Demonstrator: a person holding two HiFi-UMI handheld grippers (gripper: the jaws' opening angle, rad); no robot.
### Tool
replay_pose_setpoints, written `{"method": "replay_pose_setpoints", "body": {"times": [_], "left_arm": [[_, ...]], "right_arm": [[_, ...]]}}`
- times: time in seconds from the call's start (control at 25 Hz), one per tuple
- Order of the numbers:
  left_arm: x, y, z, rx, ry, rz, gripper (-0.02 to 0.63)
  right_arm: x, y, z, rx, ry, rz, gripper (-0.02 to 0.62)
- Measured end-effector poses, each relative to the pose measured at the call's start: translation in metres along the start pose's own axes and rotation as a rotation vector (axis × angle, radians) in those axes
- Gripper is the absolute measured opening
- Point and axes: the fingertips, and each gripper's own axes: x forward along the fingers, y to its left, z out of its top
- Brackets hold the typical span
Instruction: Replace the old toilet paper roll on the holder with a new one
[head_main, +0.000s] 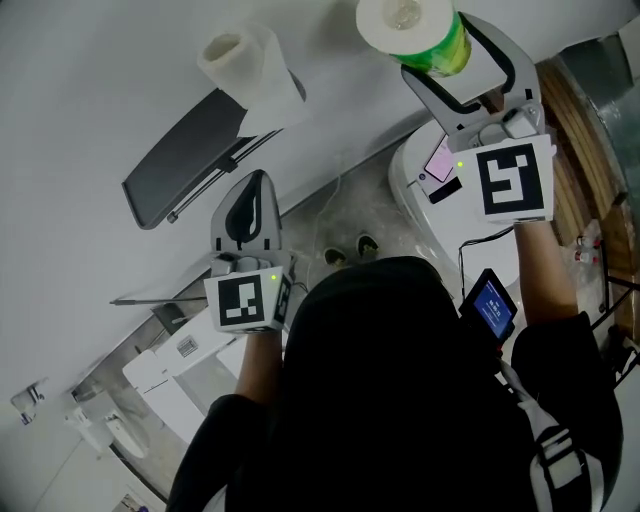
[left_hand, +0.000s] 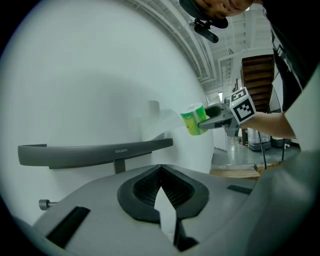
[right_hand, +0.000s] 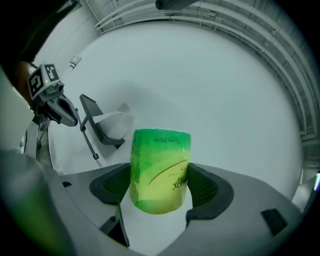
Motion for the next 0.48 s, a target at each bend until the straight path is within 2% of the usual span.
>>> {"method": "replay_pose_setpoints", "body": {"times": [0.48], "left_arm": [[0.005, -0.004, -0.010, 0.008, 0.019, 0.051, 0.014]], "right_arm": [[0.017, 0.053, -0.050, -0.075, 0.055, 0.114, 0.357]]}}
